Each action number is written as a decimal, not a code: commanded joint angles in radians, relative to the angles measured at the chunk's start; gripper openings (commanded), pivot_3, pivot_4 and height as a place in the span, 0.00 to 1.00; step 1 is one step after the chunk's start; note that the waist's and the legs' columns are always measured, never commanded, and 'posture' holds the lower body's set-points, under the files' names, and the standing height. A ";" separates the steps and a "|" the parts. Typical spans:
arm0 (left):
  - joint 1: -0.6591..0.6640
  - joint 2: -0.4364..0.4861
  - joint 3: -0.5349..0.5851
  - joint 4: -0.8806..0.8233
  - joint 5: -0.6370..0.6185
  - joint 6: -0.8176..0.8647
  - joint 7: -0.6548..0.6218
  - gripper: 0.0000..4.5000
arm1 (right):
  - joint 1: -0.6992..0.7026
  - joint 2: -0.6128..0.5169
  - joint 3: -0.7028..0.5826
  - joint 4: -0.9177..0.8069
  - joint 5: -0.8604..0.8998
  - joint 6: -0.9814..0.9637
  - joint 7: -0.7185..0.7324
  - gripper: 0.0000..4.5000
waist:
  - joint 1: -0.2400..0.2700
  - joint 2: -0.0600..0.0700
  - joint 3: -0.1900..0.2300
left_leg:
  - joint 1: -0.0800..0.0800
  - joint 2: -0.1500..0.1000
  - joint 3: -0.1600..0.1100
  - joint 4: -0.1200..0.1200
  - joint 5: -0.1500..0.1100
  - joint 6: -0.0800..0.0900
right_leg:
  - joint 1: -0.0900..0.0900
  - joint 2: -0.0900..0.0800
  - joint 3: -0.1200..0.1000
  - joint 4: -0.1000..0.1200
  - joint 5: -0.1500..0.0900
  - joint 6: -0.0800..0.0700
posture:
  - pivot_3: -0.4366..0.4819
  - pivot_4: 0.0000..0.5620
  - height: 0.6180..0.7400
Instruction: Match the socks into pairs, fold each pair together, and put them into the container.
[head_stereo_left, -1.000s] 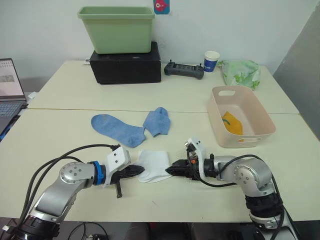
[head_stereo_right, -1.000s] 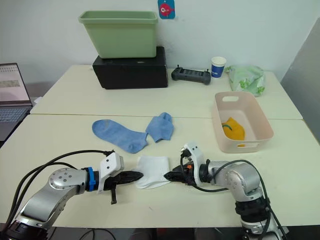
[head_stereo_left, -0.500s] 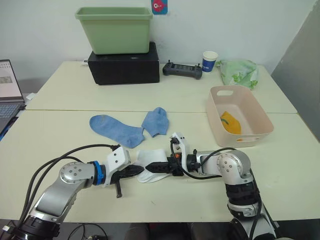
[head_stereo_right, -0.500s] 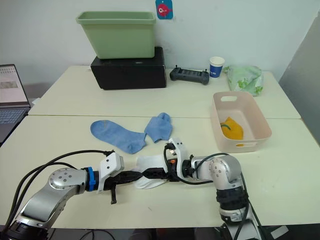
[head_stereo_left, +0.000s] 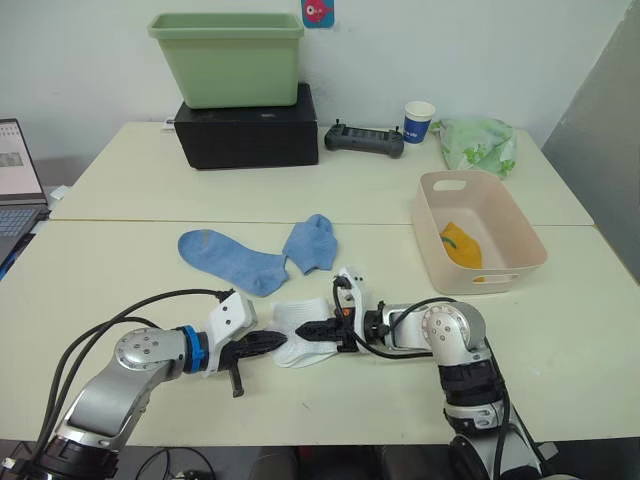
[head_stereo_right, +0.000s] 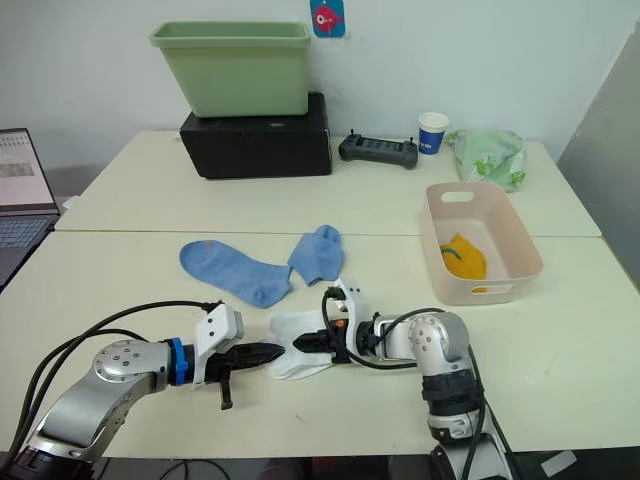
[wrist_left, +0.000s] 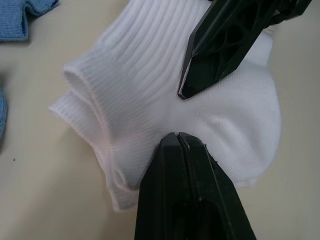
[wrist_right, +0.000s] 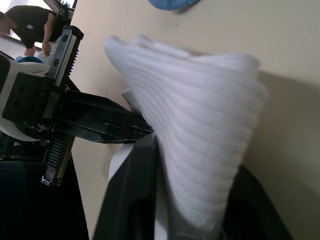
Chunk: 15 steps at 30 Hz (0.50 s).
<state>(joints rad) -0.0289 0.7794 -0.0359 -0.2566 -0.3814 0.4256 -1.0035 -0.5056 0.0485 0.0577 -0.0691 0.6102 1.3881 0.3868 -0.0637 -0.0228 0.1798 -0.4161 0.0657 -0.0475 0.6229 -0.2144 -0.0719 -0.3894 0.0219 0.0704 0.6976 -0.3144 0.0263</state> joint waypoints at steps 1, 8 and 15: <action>-0.042 -0.027 0.058 -0.065 -0.129 0.111 0.011 0.00 | 0.030 -0.051 0.019 -0.114 0.000 -0.047 0.007 0.01 | 0.005 0.000 0.001 | 0.000 0.000 0.000 0.000 0.000 0.000 | 0.000 0.000 0.000 0.000 0.000 0.000 | 0.48 0.27 0.92; -0.358 -0.091 0.026 -0.109 -0.301 0.327 0.030 0.13 | 0.119 -0.241 -0.125 -0.495 0.079 -0.086 0.029 0.00 | 0.020 -0.001 0.003 | -0.004 -0.002 -0.002 0.002 0.000 0.000 | 0.000 -0.001 -0.002 -0.001 0.000 0.001 | 0.48 0.27 0.92; -0.636 -0.174 -0.082 -0.030 -0.254 0.410 0.072 0.62 | 0.191 -0.230 -0.466 -0.713 0.228 -0.162 -0.109 0.00 | 0.009 -0.001 0.003 | -0.003 -0.002 -0.002 0.002 0.000 0.000 | 0.001 0.000 0.000 -0.001 0.000 0.002 | 0.48 0.27 0.92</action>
<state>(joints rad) -0.6466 0.6031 -0.1218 -0.2970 -0.6412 0.8255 -0.9348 -0.3196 -0.1776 -0.3678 -0.7328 0.7976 1.2488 0.3066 -0.0552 -0.0236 0.1832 -0.4183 0.0643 -0.0493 0.6244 -0.2145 -0.0718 -0.3890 0.0224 0.0703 0.6966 -0.3142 0.0279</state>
